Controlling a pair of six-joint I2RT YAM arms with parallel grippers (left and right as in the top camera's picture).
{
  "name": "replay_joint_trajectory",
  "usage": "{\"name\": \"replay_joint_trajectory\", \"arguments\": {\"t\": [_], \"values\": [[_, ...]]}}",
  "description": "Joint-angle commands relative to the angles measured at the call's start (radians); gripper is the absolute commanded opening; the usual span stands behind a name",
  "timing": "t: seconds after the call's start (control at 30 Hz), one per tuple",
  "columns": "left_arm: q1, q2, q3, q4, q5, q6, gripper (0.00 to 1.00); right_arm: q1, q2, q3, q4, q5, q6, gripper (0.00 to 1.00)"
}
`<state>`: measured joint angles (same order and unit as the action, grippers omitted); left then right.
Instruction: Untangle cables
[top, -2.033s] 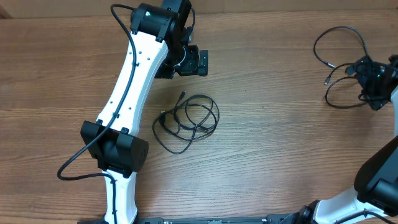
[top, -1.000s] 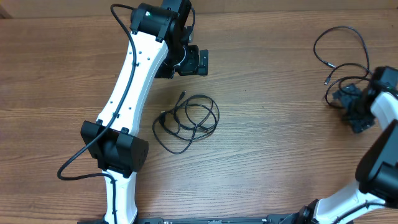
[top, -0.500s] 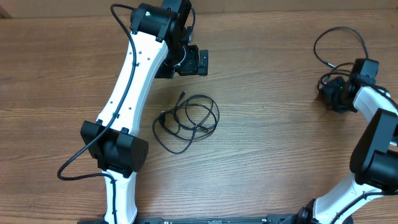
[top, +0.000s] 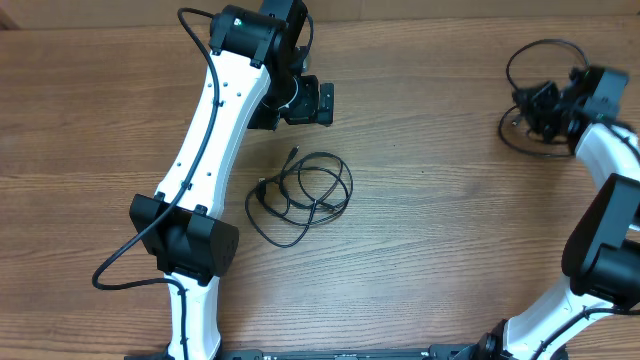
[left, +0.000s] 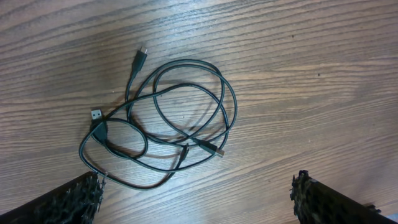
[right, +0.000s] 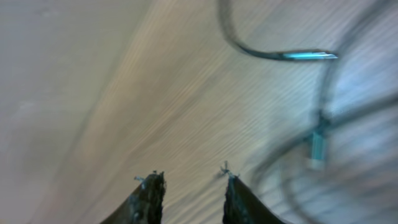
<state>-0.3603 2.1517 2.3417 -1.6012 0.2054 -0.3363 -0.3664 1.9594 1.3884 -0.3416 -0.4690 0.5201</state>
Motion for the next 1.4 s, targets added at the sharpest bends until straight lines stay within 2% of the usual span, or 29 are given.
{"name": "replay_joint_trajectory", "arguments": {"t": [0.0, 0.03, 0.1, 0.27, 0.5, 0.8, 0.93, 1.07, 1.13, 1.2, 1.33, 1.37], "values": [[-0.001, 0.003, -0.007, -0.003, -0.006, 0.019, 1.0, 0.001, 0.003, 0.129, -0.094, -0.09, -0.081, 0.4], [-0.001, 0.003, -0.007, -0.004, -0.006, 0.019, 1.0, 0.001, 0.002, 0.161, -0.144, -0.078, -0.117, 0.52], [-0.001, 0.003, -0.007, -0.006, -0.006, 0.019, 1.0, 0.001, -0.005, 0.231, -0.258, -0.033, -0.185, 0.69], [-0.001, 0.003, -0.007, -0.006, -0.006, 0.019, 1.0, -0.001, -0.025, 0.335, -0.46, 0.223, -0.215, 0.94], [-0.001, 0.003, -0.007, -0.006, -0.006, 0.019, 1.0, 0.004, 0.014, 0.328, -0.527, 0.285, -0.214, 0.95], [-0.001, 0.003, -0.007, -0.012, -0.006, 0.019, 1.0, 0.046, 0.177, 0.314, -0.508, 0.286, -0.215, 0.93], [-0.001, 0.003, -0.007, -0.01, -0.006, 0.019, 1.0, 0.064, 0.222, 0.314, -0.485, 0.285, -0.215, 0.83], [-0.001, 0.003, -0.007, -0.01, -0.006, 0.019, 1.0, 0.092, 0.243, 0.314, -0.449, 0.283, -0.215, 0.79], [-0.001, 0.003, -0.007, -0.01, -0.006, 0.019, 1.0, 0.103, 0.249, 0.314, -0.429, 0.285, -0.214, 0.61], [-0.001, 0.003, -0.007, -0.01, -0.006, 0.019, 1.0, 0.111, 0.249, 0.314, -0.408, 0.284, -0.206, 0.31], [-0.001, 0.003, -0.007, -0.011, -0.007, 0.019, 1.0, 0.116, 0.248, 0.336, -0.369, 0.262, -0.163, 0.05], [-0.001, 0.003, -0.007, -0.011, -0.007, 0.019, 1.0, 0.116, 0.248, 0.351, -0.36, 0.237, -0.148, 0.04]]}}
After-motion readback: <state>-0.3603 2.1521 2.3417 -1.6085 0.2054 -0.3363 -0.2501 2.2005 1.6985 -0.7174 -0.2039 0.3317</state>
